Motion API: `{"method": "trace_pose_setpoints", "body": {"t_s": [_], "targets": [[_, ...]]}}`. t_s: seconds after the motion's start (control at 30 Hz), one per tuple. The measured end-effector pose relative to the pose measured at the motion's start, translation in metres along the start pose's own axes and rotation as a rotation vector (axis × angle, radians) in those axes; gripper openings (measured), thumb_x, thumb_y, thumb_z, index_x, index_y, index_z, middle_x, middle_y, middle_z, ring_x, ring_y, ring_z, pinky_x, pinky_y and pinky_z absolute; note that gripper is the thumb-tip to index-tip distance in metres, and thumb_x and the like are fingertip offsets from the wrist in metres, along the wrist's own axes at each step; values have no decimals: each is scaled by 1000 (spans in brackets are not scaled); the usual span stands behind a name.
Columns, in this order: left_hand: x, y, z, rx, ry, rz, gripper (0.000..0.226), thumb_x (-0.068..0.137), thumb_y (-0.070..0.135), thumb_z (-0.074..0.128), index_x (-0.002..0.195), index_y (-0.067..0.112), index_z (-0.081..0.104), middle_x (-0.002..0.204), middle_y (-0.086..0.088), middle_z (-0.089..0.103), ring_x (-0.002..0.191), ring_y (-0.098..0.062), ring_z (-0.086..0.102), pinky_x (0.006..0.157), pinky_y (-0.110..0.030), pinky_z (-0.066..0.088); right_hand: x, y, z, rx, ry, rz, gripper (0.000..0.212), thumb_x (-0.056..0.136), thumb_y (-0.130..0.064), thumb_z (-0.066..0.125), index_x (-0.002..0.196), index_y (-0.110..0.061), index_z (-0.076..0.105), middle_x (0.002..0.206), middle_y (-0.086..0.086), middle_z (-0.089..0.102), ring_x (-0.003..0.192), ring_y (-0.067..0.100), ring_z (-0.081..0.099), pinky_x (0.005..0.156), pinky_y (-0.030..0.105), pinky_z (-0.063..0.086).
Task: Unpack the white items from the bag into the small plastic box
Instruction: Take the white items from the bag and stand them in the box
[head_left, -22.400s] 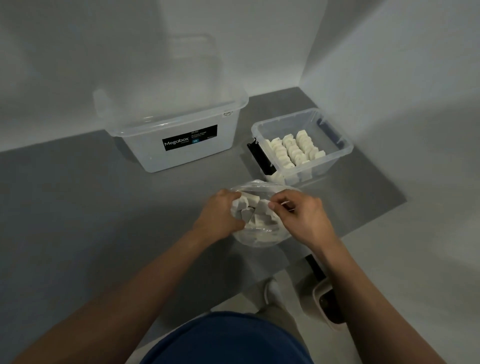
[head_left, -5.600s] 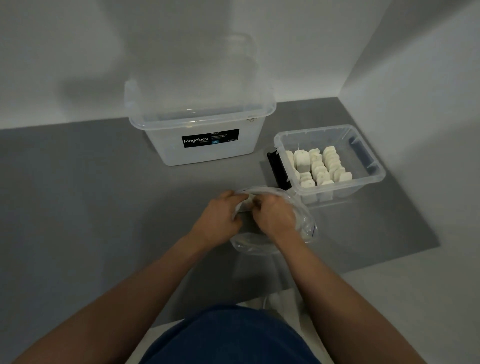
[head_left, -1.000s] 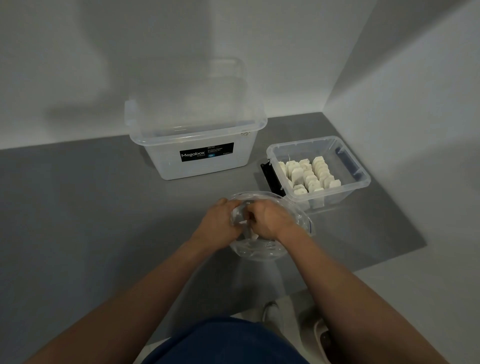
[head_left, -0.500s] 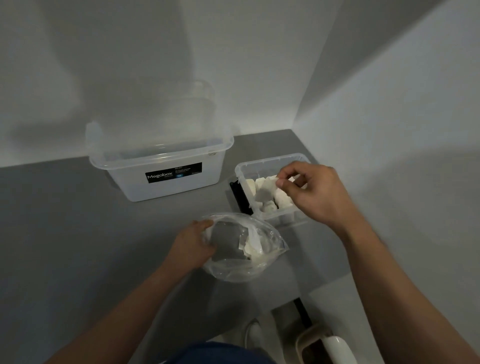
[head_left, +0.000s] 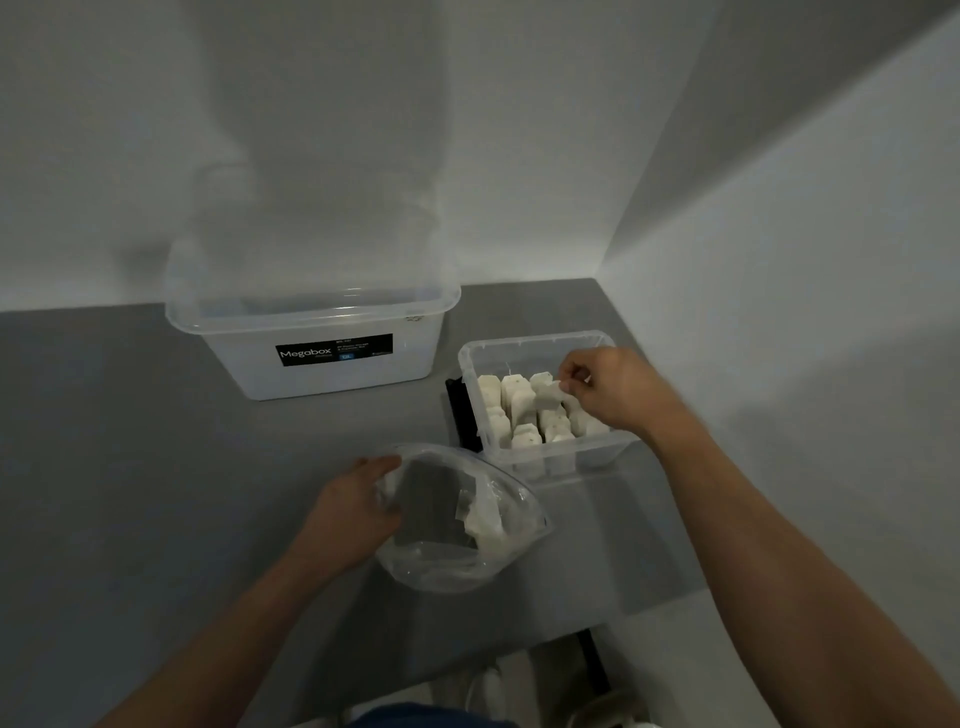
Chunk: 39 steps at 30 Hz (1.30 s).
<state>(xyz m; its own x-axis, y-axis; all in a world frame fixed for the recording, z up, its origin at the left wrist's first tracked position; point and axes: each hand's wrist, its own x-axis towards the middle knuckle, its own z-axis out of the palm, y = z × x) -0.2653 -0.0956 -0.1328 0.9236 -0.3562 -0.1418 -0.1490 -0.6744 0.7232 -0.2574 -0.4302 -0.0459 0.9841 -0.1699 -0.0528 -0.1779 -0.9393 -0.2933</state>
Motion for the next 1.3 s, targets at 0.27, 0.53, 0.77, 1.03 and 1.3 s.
{"method": "trace_pose_setpoints", "body": {"t_s": [0.27,0.53,0.77,1.03,1.3], "targets": [[-6,5,3,-2,16,-54,62,69,23,70,130,16,62,104,-1,60,98,-25,65,88,-25,45,40,8,40,-155,-217,-48,13,91,-19,62,87,-28,70,90,-7,70,85,17,65,71,28,50],[-8,10,1,101,-30,-25,60,71,21,71,131,23,61,110,-3,60,98,-31,67,85,-32,48,48,12,50,-132,-179,-27,13,92,-34,67,101,-27,73,101,-3,74,93,19,67,84,39,58],[-10,4,4,146,-34,38,50,74,8,73,122,23,69,116,-5,60,99,-28,66,83,-16,40,-19,-24,9,252,123,50,9,90,-31,70,97,-30,74,89,-15,72,81,2,67,76,22,52],[-24,3,12,130,-40,177,49,65,-1,75,110,18,75,108,-10,63,82,-30,69,74,-10,36,-109,-108,83,56,-389,-175,25,103,-36,47,113,-32,69,112,-4,71,99,16,65,87,36,53],[-30,3,1,131,-77,304,51,73,-7,59,120,12,67,121,-5,49,93,-20,60,82,-17,48,-126,-104,102,-402,-362,124,29,98,-21,46,117,-15,67,113,6,70,103,26,68,76,31,47]]}}
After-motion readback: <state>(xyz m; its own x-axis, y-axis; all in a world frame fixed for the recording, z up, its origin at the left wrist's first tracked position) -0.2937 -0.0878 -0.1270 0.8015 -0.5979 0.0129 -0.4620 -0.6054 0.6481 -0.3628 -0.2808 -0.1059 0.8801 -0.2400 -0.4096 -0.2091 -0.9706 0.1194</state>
